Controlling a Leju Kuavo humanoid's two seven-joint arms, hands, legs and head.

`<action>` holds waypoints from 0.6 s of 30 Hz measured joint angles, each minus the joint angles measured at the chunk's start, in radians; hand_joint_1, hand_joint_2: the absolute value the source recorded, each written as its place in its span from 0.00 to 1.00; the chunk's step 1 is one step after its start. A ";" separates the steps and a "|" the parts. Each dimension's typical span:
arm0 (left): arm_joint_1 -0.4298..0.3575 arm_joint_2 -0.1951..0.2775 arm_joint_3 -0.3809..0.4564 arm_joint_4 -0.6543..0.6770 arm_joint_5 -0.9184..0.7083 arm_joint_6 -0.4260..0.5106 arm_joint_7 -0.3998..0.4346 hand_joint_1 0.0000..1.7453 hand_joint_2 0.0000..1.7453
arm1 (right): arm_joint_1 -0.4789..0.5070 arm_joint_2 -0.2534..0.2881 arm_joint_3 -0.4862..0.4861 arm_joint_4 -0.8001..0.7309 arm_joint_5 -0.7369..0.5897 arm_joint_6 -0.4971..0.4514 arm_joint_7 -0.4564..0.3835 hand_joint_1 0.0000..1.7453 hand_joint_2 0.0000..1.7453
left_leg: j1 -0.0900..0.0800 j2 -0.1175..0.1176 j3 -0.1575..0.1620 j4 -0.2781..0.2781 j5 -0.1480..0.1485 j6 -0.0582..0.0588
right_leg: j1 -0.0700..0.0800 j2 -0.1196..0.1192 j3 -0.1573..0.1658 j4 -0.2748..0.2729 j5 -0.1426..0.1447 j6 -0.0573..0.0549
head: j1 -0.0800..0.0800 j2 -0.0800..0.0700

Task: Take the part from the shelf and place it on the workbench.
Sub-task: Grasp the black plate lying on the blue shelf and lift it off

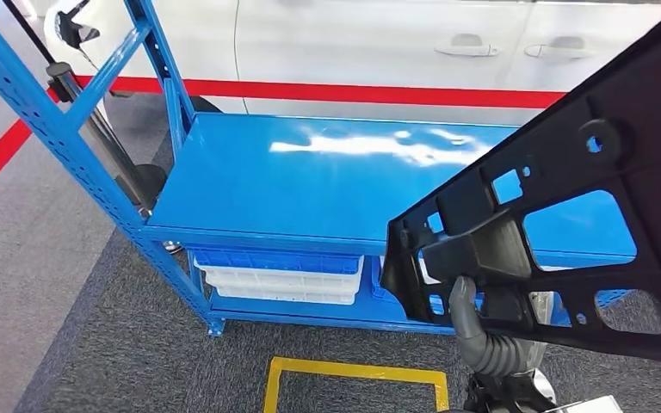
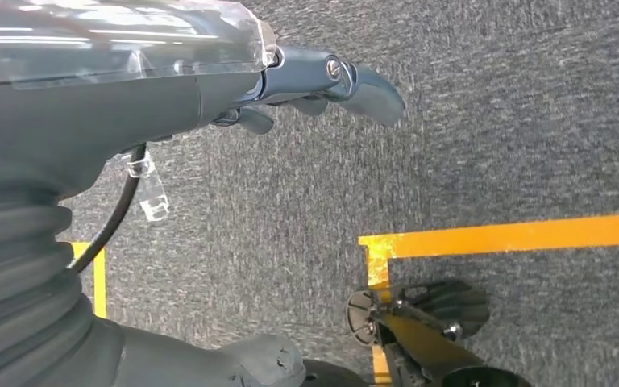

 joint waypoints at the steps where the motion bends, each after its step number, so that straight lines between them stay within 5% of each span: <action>1: 0.000 0.000 0.000 0.000 -0.001 0.000 0.000 0.00 1.00 | 0.004 0.005 -0.001 -0.001 0.002 -0.002 0.000 1.00 1.00 | 0.001 -0.001 -0.012 0.027 -0.033 -0.006 | -0.003 -0.002 -0.012 -0.002 0.012 -0.008 | -0.002 0.000; 3: 0.000 0.000 0.000 0.000 -0.002 0.001 0.000 0.00 1.00 | 0.013 0.012 -0.004 -0.002 0.011 -0.008 -0.001 1.00 1.00 | 0.006 -0.002 -0.043 0.130 -0.131 -0.015 | -0.003 -0.003 -0.040 -0.002 0.035 -0.017 | -0.007 0.000; 5: 0.001 0.000 0.000 0.000 -0.005 0.002 -0.001 0.00 1.00 | 0.025 0.017 -0.009 -0.003 0.022 -0.012 -0.002 1.00 1.00 | 0.010 -0.001 -0.058 0.235 -0.186 -0.020 | -0.002 -0.003 -0.072 0.000 0.059 -0.016 | -0.008 0.000; 7: 0.000 -0.001 0.001 0.000 -0.008 0.002 -0.003 0.00 1.00 | 0.039 0.021 -0.012 -0.003 0.029 -0.012 -0.002 1.00 1.00 | 0.013 -0.002 -0.021 0.244 -0.152 -0.022 | -0.002 -0.004 -0.106 0.005 0.081 -0.011 | -0.008 0.000; 9: -0.002 -0.001 0.001 0.000 -0.009 0.002 -0.004 0.00 1.00 | 0.050 0.024 -0.014 -0.003 0.033 -0.012 0.000 1.00 1.00 | 0.014 -0.002 0.076 0.132 -0.105 -0.018 | -0.003 -0.003 -0.136 0.014 0.102 -0.004 | -0.008 0.000; 10: -0.004 -0.001 0.001 0.000 -0.009 0.002 -0.006 0.00 1.00 | 0.057 0.026 -0.016 -0.003 0.033 -0.011 0.004 1.00 1.00 | 0.013 -0.003 0.131 0.053 -0.105 -0.014 | -0.002 -0.003 -0.147 0.018 0.110 0.001 | -0.009 0.000; 12: -0.007 -0.001 0.002 0.000 -0.011 0.002 -0.007 0.00 1.00 | 0.070 0.031 -0.022 -0.003 0.034 -0.012 0.016 1.00 1.00 | 0.008 -0.006 0.191 -0.045 -0.126 -0.002 | -0.003 -0.006 -0.151 0.017 0.129 0.015 | -0.008 0.000; 15: -0.008 -0.002 0.003 0.000 -0.019 0.001 -0.005 0.00 1.00 | 0.093 0.042 -0.039 0.000 0.033 -0.019 0.028 1.00 1.00 | 0.005 -0.003 0.179 -0.061 -0.102 0.021 | -0.007 -0.006 -0.155 0.013 0.139 0.035 | -0.012 0.000; 16: -0.008 -0.002 0.004 0.000 -0.022 0.001 -0.003 0.00 1.00 | 0.101 0.046 -0.047 0.002 0.031 -0.022 0.029 1.00 1.00 | 0.007 -0.001 0.168 -0.064 -0.088 0.029 | -0.008 -0.004 -0.163 0.030 0.111 0.039 | -0.010 0.000; 18: -0.007 -0.003 0.005 0.000 -0.023 0.001 -0.001 0.00 1.00 | 0.113 0.051 -0.061 0.006 0.029 -0.028 0.029 1.00 1.00 | 0.006 0.003 0.137 -0.065 -0.061 0.042 | -0.010 -0.001 -0.191 0.125 0.005 0.044 | -0.006 0.000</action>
